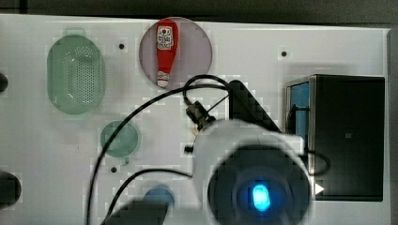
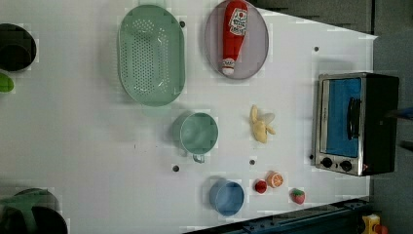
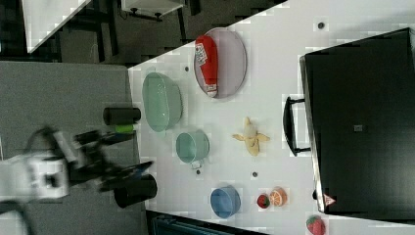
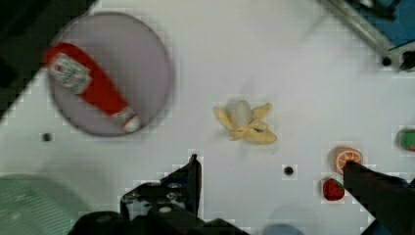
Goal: Pick Banana and place it in mug.
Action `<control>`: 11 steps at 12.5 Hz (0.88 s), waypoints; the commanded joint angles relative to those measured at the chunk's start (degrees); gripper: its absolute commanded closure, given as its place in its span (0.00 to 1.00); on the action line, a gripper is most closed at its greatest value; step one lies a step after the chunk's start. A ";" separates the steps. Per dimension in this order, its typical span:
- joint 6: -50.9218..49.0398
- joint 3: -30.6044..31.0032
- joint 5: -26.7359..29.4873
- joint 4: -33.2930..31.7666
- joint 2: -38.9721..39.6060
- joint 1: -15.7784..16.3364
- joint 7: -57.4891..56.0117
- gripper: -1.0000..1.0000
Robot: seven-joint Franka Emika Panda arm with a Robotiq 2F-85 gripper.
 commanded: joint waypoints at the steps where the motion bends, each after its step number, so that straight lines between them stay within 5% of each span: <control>1: 6.50 0.75 -0.01 -9.67 5.94 -0.08 -5.35 0.00; 11: 34.90 1.05 -0.13 -20.08 23.92 -0.02 -20.02 0.00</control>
